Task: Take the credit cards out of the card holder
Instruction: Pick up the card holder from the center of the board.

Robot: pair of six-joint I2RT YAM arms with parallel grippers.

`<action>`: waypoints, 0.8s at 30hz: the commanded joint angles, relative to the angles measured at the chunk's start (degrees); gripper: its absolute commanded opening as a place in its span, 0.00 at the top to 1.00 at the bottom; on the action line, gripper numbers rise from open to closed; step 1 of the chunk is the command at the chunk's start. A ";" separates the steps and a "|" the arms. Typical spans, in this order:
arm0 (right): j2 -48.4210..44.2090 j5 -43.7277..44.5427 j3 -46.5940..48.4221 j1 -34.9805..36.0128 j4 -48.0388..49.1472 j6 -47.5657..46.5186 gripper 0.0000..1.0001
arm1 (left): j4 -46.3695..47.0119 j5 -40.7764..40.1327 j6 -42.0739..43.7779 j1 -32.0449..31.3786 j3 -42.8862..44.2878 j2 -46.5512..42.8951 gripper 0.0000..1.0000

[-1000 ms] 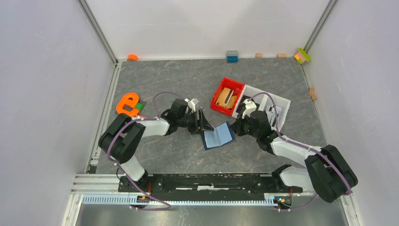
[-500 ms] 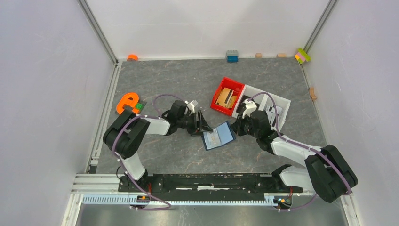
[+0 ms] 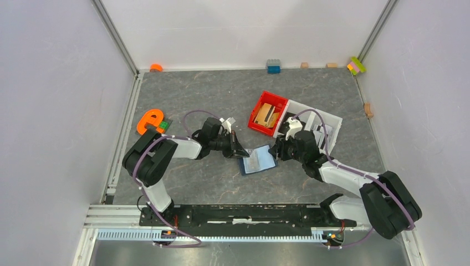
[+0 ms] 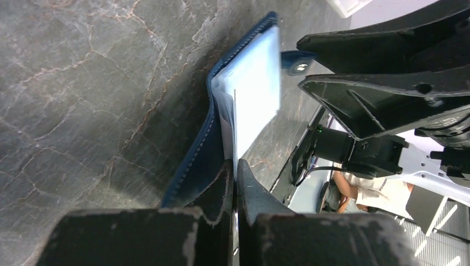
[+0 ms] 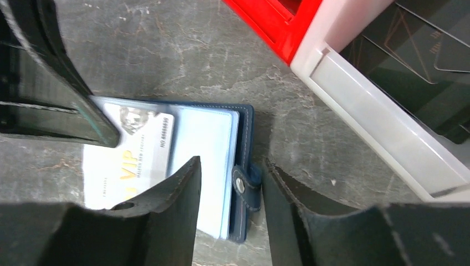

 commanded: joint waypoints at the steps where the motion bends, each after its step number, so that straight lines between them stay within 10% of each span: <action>1: -3.59 3.94 1.84 0.23 -2.99 -1.96 0.48 | 4.02 0.93 0.56 0.46 -0.55 -3.47 0.98; 12: -17.93 -5.89 -4.77 0.23 8.24 -4.57 0.43 | 13.33 3.84 -1.62 0.99 -4.41 -10.09 0.98; 24: -9.90 -24.93 -5.80 0.17 23.45 2.75 0.44 | 30.70 8.11 -8.90 1.04 -9.06 -13.42 0.98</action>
